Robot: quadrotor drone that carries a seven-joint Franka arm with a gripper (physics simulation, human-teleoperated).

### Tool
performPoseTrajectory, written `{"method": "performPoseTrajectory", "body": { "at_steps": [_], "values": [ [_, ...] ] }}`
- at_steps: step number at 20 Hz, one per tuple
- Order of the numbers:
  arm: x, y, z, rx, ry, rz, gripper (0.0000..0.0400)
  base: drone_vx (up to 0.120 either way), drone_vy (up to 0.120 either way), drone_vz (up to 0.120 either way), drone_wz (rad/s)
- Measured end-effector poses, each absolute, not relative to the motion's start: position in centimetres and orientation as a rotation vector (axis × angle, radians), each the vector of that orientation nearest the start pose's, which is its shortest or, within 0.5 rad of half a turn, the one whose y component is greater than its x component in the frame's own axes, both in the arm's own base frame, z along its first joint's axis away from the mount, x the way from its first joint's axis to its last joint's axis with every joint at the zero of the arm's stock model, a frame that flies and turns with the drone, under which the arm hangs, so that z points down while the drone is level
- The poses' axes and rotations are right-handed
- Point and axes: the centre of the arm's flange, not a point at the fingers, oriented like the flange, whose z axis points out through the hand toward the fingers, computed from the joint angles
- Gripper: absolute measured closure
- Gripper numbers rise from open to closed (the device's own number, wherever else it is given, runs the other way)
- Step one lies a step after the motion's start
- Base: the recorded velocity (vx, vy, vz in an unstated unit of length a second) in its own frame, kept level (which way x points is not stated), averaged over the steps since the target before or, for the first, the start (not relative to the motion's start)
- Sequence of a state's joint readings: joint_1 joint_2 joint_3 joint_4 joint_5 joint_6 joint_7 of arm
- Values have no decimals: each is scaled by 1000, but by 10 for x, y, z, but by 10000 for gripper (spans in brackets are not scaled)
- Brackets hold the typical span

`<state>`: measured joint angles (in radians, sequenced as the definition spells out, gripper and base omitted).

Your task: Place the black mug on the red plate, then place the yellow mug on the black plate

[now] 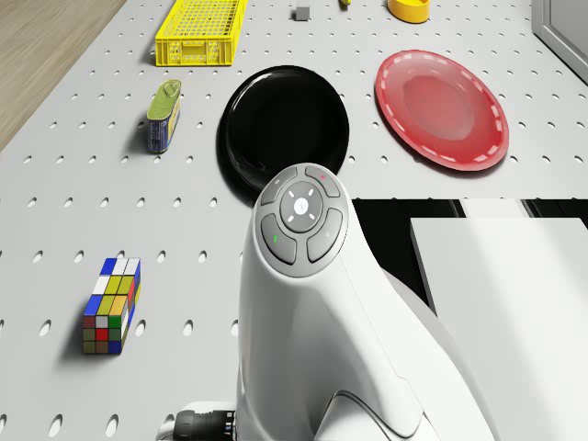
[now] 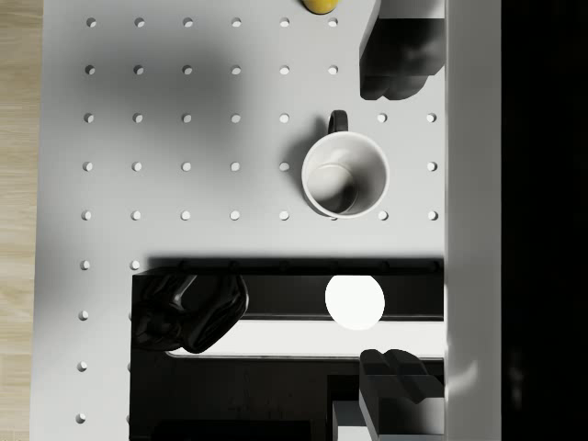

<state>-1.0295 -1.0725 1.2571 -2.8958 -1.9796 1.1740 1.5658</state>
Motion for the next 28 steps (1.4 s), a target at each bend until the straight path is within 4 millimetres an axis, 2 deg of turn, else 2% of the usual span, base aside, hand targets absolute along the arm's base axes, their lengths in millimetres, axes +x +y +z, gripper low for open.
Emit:
{"method": "performPoseTrajectory", "body": {
  "at_steps": [3, 7, 15, 21, 28],
  "values": [
    [307, 1, 491, 11, -7, 784, 0, 0, 0, -120, 0],
    [307, 0, 491, 5, -4, 784, 0, 120, 0, -120, 0],
    [307, 0, 491, 2, -3, 784, 0, 0, 0, -120, 0],
    [307, 0, 503, 1, -2, 784, 0, 0, 0, 0, 0],
    [307, -11, 514, 1, -2, 785, 0, 0, 0, 0, 0]
  ]
}}
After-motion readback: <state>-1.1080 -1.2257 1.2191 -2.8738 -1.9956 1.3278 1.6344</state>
